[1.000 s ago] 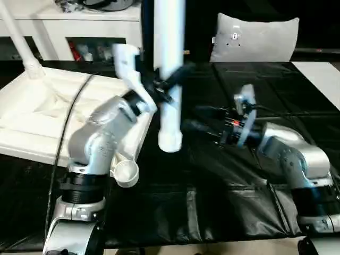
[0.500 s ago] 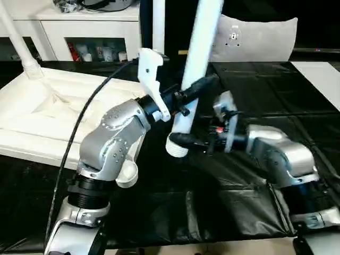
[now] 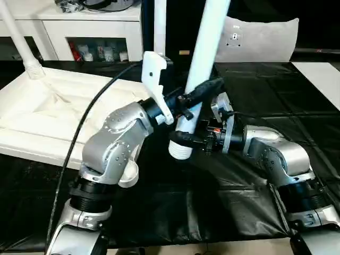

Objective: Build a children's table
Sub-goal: Pick table leg

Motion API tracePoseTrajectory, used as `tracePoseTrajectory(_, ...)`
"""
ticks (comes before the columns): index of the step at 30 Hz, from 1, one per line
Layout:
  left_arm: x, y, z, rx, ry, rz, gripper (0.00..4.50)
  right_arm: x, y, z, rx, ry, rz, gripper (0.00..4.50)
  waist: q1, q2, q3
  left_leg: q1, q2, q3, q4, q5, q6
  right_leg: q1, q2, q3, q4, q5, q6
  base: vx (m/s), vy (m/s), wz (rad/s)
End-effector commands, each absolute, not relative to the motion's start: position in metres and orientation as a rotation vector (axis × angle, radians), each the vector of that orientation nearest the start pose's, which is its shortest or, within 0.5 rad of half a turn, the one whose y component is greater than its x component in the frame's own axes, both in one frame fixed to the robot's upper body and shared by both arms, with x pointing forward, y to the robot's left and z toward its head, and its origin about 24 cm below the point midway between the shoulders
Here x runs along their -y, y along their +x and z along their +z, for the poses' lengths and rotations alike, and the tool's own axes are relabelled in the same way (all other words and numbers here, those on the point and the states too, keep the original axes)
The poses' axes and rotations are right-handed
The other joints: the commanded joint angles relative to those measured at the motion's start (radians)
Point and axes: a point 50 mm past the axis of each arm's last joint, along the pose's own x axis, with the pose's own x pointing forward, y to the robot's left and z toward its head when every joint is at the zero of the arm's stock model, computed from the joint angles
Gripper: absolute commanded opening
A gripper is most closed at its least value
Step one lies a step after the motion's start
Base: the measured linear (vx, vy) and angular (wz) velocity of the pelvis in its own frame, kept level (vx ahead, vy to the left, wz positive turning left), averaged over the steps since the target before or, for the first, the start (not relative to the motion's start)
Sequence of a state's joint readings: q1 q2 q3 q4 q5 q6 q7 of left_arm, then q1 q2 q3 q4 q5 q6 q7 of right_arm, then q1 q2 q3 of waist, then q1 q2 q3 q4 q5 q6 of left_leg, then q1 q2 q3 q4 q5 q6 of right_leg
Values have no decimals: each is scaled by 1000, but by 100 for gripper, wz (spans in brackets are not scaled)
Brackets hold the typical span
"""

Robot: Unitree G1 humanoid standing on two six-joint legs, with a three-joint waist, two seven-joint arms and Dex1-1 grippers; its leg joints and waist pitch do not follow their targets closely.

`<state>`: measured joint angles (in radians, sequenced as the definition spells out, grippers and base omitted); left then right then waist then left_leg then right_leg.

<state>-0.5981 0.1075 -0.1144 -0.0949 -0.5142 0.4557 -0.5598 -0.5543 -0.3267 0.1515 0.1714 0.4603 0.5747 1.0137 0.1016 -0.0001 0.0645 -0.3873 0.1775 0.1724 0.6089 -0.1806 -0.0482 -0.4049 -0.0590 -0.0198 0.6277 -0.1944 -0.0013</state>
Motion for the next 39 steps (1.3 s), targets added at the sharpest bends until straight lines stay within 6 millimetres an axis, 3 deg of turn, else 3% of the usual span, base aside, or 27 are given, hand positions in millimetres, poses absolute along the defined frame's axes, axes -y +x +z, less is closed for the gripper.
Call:
tracePoseTrajectory(1, -52, 298, 197, 243, -207, -1061, 182, 105, 312, 121, -227, 126, 1272, 258, 2, -9, -76, 16, 40, -10, -65, -124, 12, 55, -66, 30, -68, -104, -216, 0, 0, 0)
tracePoseTrajectory(7, -51, 298, 197, 241, -206, -1066, 182, 105, 313, 120, -231, 126, 1272, 215, 2, -7, -77, 16, 40, -11, -64, -119, 11, 55, -66, 30, -67, -94, -216, 0, 0, 0)
tracePoseTrajectory(14, -51, 298, 193, 207, -203, -1067, 182, 105, 313, 116, -241, 120, 1265, 196, 2, -9, -77, 16, 40, -10, -63, -116, 14, 54, -66, 30, -66, -95, -218, 0, 0, 0)
tracePoseTrajectory(15, -50, 297, 193, 193, -220, -1079, 238, 104, 313, 115, -242, 116, 1260, 195, 1, -9, -77, 16, 40, -10, -63, -121, 12, 53, -65, 30, -66, -101, -218, 0, 0, 0)
tracePoseTrajectory(20, -44, 292, 195, 206, -261, -1109, 287, 97, 315, 108, -249, 85, 1217, 193, 0, -9, -77, 15, 40, -10, -63, -118, 11, 53, -66, 30, -67, -99, -223, 0, 0, 0)
tracePoseTrajectory(27, -33, 280, 204, 233, -361, -1171, 301, 91, 320, 102, -253, 79, 1158, 191, -1, -11, -76, 15, 40, -9, -64, -124, 9, 54, -66, 30, -67, -105, -221, 0, 0, 0)
tracePoseTrajectory(30, -29, 273, 207, 251, -408, -1201, 301, 91, 322, 100, -254, 83, 1131, 191, -4, -18, -75, 15, 41, -8, -64, -123, 16, 53, -66, 30, -69, -113, -218, 0, 0, 0)
tracePoseTrajectory(31, -30, 272, 208, 256, -417, -1201, 301, 91, 322, 99, -254, 89, 1124, 191, -4, -16, -74, 15, 40, -8, -65, -129, 16, 53, -66, 30, -70, -127, -216, 0, 0, 0)
tracePoseTrajectory(32, -32, 271, 209, 268, -435, -1197, 301, 92, 322, 98, -253, 91, 1116, 191, -7, -26, -74, 14, 40, -7, -65, -130, 18, 54, -66, 31, -71, -134, -212, 0, 0, 0)
tracePoseTrajectory(33, -34, 270, 211, 284, -462, -1189, 301, 92, 322, 98, -252, 91, 1107, 191, -7, -20, -74, 16, 42, -8, -66, -133, 15, 53, -66, 30, -71, -146, -208, 0, 0, 0)
tracePoseTrajectory(35, -40, 269, 213, 304, -513, -1168, 301, 94, 321, 97, -247, 94, 1096, 191, -9, -20, -73, 15, 41, -8, -65, -131, 10, 53, -66, 31, -71, -144, -212, 0, 0, 0)
tracePoseTrajectory(39, -70, 278, 210, 311, -567, -1007, 301, 102, 314, 98, -212, 149, 1059, 191, -11, -22, -71, 17, 41, -7, -67, -142, 0, 51, -61, 32, -72, -131, -208, 0, 0, 0)
